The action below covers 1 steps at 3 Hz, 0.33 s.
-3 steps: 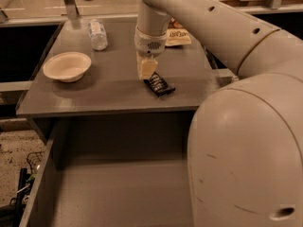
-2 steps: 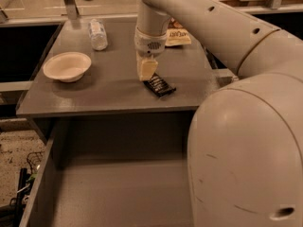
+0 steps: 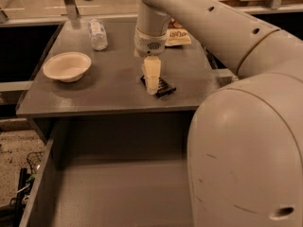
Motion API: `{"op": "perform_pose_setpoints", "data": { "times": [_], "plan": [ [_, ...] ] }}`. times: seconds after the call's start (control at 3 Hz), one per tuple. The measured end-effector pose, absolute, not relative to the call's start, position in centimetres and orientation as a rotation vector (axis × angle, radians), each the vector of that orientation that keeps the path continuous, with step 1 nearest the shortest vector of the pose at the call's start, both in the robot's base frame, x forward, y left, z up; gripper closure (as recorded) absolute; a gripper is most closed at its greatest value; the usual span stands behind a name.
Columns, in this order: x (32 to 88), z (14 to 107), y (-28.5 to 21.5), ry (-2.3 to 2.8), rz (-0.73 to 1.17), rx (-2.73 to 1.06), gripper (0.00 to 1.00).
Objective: Pick rxbar chocolate from top drawer and place on counter
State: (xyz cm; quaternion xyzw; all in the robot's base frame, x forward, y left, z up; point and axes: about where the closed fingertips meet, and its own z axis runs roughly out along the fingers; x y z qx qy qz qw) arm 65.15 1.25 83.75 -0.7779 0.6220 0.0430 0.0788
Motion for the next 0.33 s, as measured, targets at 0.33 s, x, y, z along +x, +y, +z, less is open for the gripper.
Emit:
{"op": "perform_pose_setpoints", "data": {
  "times": [0.33],
  "plan": [
    [65.15,83.75,1.25,1.862,0.129,-2.328,0.00]
  ]
}}
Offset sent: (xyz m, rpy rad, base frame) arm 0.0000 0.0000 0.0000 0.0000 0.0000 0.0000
